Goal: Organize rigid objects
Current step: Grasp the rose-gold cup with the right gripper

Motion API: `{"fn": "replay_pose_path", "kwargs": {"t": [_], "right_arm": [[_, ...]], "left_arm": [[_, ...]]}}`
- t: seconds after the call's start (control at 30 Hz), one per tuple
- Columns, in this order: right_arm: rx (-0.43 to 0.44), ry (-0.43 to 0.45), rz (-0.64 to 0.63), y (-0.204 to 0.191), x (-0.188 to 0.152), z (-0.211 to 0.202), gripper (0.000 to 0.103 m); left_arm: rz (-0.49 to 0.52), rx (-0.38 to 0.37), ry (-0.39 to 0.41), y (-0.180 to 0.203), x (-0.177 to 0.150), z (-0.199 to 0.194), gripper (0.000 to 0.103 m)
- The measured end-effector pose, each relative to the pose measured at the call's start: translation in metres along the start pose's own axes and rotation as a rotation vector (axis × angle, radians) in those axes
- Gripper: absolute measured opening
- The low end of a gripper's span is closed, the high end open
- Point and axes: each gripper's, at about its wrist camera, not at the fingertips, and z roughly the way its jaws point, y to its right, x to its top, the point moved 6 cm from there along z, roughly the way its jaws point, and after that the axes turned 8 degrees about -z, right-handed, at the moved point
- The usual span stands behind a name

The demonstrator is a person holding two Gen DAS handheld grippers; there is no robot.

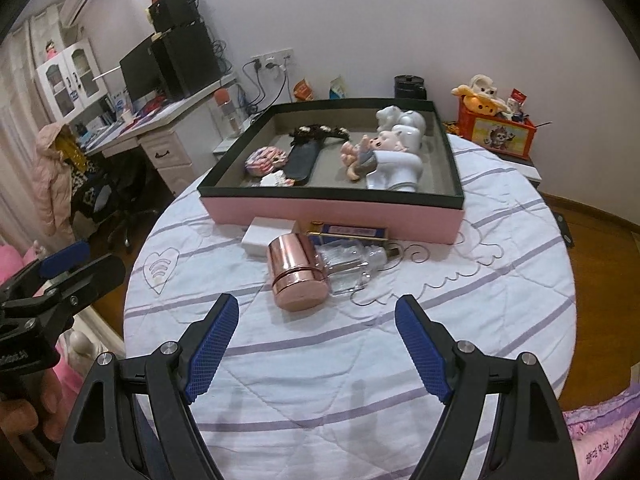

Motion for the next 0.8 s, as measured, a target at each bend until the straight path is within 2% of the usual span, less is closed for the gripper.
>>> {"fn": "replay_pose_path", "kwargs": {"t": [0.33,0.43,0.8], "right_arm": [[-0.001,-0.038,-0.007,-0.004,-0.002,0.015,0.082],[0.003,-0.049,-0.006,-0.004,-0.003,0.020,0.082],[0.016,-0.064,-0.049,-0.020,0.005,0.052,0.082]], "left_arm": [[0.051,0.046,0.123,0.003,0.001,-0.010,0.103],[0.034,0.020,0.105,0.003,0.000,-0.006,0.103],[-0.026,0.071,0.019,-0.020,-0.004,0.020,0.103]]}}
